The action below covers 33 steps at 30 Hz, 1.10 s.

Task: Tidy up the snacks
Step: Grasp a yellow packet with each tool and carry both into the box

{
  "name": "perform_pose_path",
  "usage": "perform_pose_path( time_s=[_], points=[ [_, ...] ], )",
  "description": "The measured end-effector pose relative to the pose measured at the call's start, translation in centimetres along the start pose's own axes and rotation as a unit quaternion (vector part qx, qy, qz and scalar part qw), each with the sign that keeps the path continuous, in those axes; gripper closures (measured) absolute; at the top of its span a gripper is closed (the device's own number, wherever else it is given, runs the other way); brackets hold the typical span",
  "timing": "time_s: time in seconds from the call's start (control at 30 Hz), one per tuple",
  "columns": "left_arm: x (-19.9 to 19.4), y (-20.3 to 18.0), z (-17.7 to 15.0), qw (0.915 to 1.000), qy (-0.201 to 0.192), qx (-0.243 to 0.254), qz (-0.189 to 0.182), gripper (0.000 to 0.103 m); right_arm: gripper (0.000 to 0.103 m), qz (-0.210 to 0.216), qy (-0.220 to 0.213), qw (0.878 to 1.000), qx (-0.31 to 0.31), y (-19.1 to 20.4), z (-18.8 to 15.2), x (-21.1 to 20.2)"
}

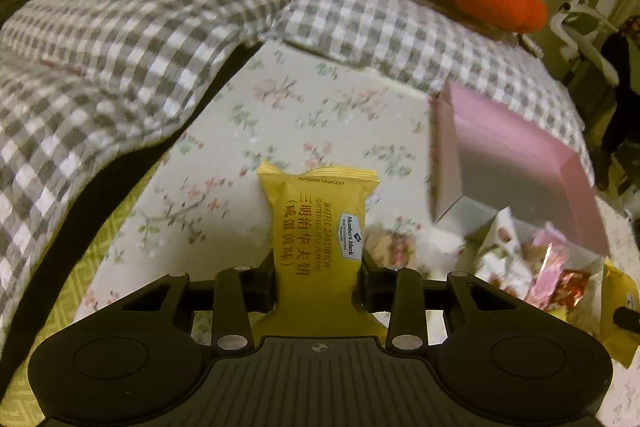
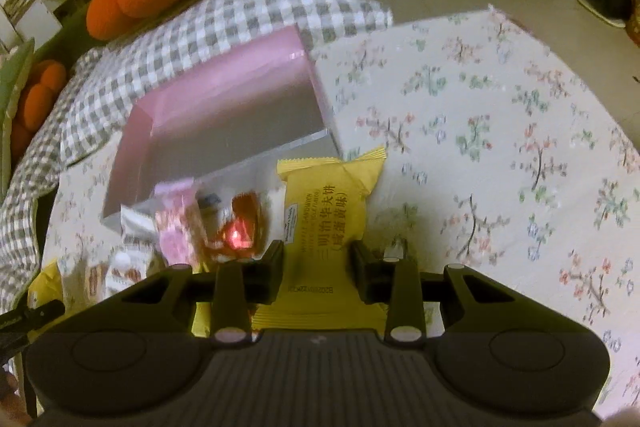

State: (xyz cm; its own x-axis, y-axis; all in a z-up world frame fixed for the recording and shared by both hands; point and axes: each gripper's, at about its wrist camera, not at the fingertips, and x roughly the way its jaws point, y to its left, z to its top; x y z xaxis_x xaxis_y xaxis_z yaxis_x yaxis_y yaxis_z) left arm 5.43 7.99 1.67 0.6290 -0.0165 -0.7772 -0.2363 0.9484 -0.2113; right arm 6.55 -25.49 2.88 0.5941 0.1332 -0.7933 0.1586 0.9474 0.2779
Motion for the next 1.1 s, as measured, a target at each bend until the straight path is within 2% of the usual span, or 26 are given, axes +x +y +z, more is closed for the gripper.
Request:
perform_pose_path(
  time_s=[0.27,0.43,0.63,0.83,1.1],
  points=[
    [0.6,-3.5,2.7,0.9986,-0.034,0.025,-0.033,0.068,0.071,-0.007,-0.033,0.999,-0.005,-0.6,2.2,0.8],
    [2.2,-6.7,3.9,0.9948,-0.043,0.05,-0.078,0.068,0.071,-0.017,-0.046,0.999,0.004,-1.5,3.8,1.9],
    [4.3,-9.2,5.7,0.9898,-0.053,0.041,-0.125,0.068,0.071,-0.009,-0.071,0.997,-0.005,-0.9,5.4,2.6],
    [6.3,-10.9,5.9,0.9872,-0.05,0.06,-0.139,0.068,0.071,0.011,-0.072,0.997,-0.025,0.7,6.4,4.5],
    [8.1,-12.0,5.2,0.987,-0.039,0.085,-0.131,0.066,0.07,0.026,-0.073,0.995,-0.068,3.9,6.4,6.1]
  ],
)
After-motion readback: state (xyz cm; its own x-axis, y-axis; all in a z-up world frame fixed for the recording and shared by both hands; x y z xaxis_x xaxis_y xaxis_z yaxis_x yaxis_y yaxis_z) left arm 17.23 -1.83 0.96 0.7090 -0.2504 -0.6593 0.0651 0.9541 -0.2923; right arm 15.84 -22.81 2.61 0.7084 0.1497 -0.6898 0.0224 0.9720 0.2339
